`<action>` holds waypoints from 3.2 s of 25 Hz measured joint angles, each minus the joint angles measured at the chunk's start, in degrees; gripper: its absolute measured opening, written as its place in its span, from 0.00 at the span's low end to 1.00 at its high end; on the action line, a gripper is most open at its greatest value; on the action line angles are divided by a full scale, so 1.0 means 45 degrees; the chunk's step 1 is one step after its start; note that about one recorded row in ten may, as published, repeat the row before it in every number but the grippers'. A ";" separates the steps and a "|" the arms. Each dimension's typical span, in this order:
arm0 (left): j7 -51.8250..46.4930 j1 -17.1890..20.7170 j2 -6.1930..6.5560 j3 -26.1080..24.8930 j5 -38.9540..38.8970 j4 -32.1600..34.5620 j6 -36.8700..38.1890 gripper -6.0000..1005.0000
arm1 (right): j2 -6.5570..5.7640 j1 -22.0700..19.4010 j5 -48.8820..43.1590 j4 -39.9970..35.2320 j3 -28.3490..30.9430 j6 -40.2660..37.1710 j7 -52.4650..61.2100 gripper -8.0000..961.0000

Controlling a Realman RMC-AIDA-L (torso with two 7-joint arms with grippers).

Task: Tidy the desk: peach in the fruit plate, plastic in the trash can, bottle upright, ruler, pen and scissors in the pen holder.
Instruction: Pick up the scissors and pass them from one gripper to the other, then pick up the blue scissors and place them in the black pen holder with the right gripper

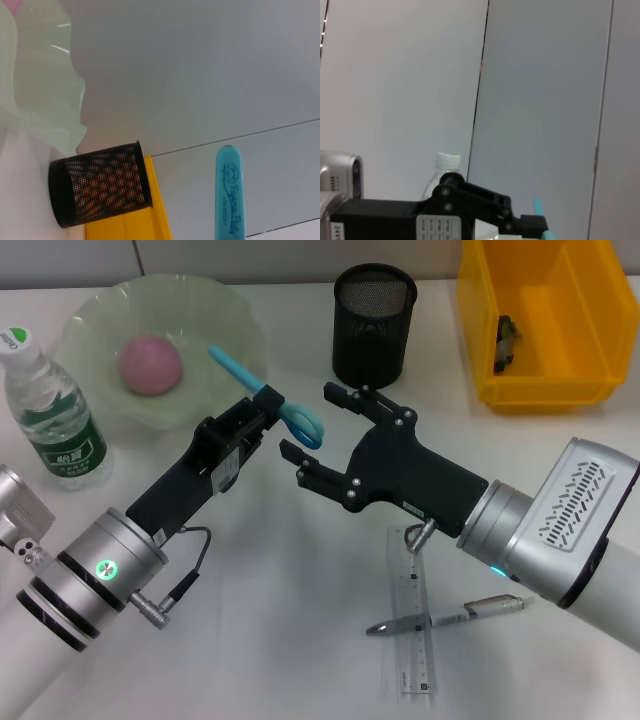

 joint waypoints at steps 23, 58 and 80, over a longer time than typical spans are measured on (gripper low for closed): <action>-0.0027 -0.0039 0.0000 -0.0011 0.0000 0.0022 0.0195 0.20 | -0.0001 0.0209 -0.0341 -0.0054 0.0244 0.0295 -0.0032 0.78; -0.0006 0.0075 -0.0001 -0.0375 0.0768 -0.0002 0.0349 0.19 | -0.0002 0.0104 -0.0693 0.0151 0.1038 0.0559 -0.0044 0.08; 0.2399 0.0778 0.0033 0.0241 0.1031 0.1682 0.1030 0.43 | -0.0001 -0.0358 -0.0662 -0.0092 0.1054 0.0034 0.0120 0.08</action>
